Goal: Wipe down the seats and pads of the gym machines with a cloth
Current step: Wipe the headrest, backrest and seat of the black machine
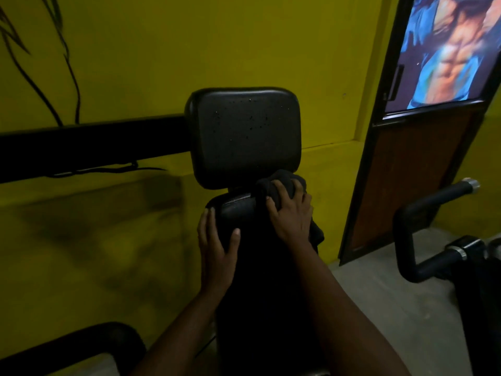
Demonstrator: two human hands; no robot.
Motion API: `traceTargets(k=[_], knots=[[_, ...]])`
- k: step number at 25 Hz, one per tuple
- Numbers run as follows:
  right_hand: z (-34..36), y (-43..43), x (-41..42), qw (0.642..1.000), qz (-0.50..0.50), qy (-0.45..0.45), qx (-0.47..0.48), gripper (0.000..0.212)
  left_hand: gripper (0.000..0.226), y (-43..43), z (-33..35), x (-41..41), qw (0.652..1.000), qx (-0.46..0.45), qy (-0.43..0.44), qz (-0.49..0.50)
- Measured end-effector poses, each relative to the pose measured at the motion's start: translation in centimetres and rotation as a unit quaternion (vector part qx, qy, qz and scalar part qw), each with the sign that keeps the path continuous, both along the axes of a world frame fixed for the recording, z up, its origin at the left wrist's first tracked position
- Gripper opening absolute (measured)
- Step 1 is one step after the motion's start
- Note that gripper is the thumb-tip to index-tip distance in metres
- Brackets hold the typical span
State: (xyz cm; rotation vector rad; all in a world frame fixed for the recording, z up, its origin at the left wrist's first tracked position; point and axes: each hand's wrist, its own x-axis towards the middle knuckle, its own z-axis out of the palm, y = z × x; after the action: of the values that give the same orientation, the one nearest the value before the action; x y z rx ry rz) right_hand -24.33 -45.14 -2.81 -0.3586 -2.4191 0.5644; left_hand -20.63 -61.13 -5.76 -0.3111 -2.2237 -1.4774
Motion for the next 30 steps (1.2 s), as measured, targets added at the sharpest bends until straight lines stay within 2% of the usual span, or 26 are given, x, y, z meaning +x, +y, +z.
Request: traceTargets(k=[2, 3, 5, 8, 9, 11, 14, 17, 22, 24, 26, 28, 30], knots=[[-0.3, 1.8, -0.1, 0.999, -0.022, 0.019, -0.046, 0.047, 0.069, 1.3, 0.1, -0.1, 0.981, -0.15, 0.123, -0.009], [-0.7, 3.2, -0.4, 0.994, -0.036, 0.027, -0.099, 0.048, 0.063, 2.5, 0.2, -0.8, 0.953, -0.239, 0.185, -0.018], [-1.3, 5.4, -1.3, 0.975, -0.023, 0.04, -0.216, 0.05, 0.06, 4.2, 0.4, -2.8, 0.874, -0.403, 0.271, -0.037], [-2.4, 8.1, -2.5, 0.955, 0.06, 0.101, -0.272, 0.047, 0.066, 6.5, -1.0, -6.7, 0.72, -0.594, 0.355, -0.045], [-2.6, 8.2, -2.8, 0.951, 0.083, 0.111, -0.277, 0.046, 0.069, 6.4, -1.6, -7.5, 0.682, -0.63, 0.371, -0.033], [-3.8, 8.6, -3.2, 0.941, 0.108, 0.132, -0.291, 0.049, 0.073, 6.5, -2.5, -8.3, 0.641, -0.657, 0.397, -0.001], [-8.8, 8.9, -1.7, 0.913, 0.108, 0.162, -0.359, 0.058, 0.072, 6.6, -2.8, -8.3, 0.621, -0.664, 0.414, 0.028], [-14.2, 9.3, 0.3, 0.908, 0.109, 0.134, -0.383, 0.069, 0.073, 6.7, -2.7, -8.3, 0.613, -0.669, 0.418, 0.036], [-8.0, 10.1, -3.1, 0.923, 0.131, 0.147, -0.329, 0.066, 0.072, 6.9, -2.4, -8.0, 0.611, -0.675, 0.411, 0.037], [-8.3, 9.9, -3.2, 0.925, 0.122, 0.158, -0.323, 0.065, 0.071, 6.8, -2.2, -7.9, 0.621, -0.668, 0.409, 0.029], [-11.1, 9.7, -2.3, 0.925, 0.103, 0.17, -0.324, 0.073, 0.068, 6.7, -1.6, -7.7, 0.64, -0.651, 0.408, 0.024], [-14.4, 9.6, -1.4, 0.921, 0.088, 0.171, -0.339, 0.086, 0.065, 7.1, -1.9, -7.4, 0.669, -0.622, 0.408, 0.011], [-17.4, 9.8, -0.7, 0.912, 0.072, 0.16, -0.37, 0.086, 0.063, 7.8, -4.0, -6.4, 0.69, -0.601, 0.401, -0.038]])
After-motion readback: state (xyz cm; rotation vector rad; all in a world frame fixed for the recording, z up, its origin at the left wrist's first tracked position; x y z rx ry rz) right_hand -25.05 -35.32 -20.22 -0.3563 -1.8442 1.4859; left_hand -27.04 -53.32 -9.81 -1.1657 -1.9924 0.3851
